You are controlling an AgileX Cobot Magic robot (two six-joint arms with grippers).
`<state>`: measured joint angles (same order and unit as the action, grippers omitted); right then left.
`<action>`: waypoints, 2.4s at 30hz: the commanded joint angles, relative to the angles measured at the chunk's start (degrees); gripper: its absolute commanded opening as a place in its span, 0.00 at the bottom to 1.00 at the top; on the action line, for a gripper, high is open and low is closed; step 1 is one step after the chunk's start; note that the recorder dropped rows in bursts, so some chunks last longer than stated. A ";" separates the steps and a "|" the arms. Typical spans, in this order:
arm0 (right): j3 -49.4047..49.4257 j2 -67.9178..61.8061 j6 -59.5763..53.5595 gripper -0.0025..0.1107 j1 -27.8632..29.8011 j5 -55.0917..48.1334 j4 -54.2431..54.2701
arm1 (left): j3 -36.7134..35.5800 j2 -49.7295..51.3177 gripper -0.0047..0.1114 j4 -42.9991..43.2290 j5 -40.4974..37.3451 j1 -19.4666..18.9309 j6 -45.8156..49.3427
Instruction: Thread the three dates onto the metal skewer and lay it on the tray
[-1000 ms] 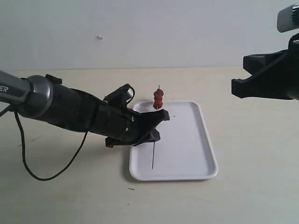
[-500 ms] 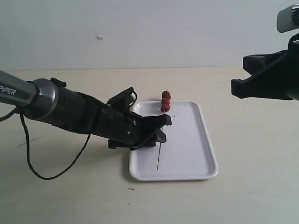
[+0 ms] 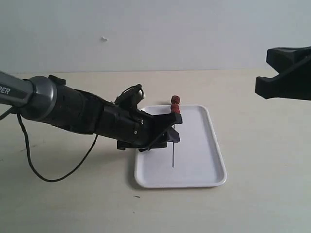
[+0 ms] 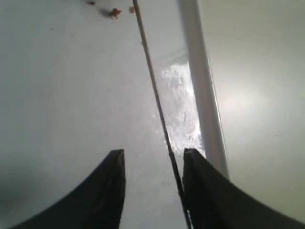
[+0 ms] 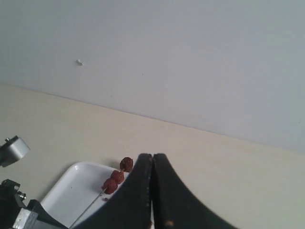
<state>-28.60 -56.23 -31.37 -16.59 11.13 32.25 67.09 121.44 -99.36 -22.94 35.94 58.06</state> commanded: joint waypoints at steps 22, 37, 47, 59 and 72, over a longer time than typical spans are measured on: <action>0.22 1.57 -0.24 0.02 -0.07 -1.20 -0.38 | 0.18 -0.68 0.71 5.82 0.16 0.04 0.24; 13.38 17.14 24.10 0.02 -0.07 16.93 -33.26 | -5.74 -15.97 0.05 5.82 11.66 -0.09 18.84; 18.52 26.81 30.20 0.02 -0.07 16.07 -38.56 | -21.53 -41.77 0.04 5.97 26.44 -0.09 25.54; 18.52 27.31 32.95 0.02 -0.07 9.57 -38.28 | -40.13 -78.07 0.04 8.68 35.39 -0.09 25.54; 18.52 27.31 33.05 0.02 -0.07 9.59 -38.28 | -52.61 -102.73 0.04 8.82 39.83 -0.09 25.65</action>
<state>-10.40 -29.19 1.28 -16.59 20.78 -5.73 16.47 21.86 -90.85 14.56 35.94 83.60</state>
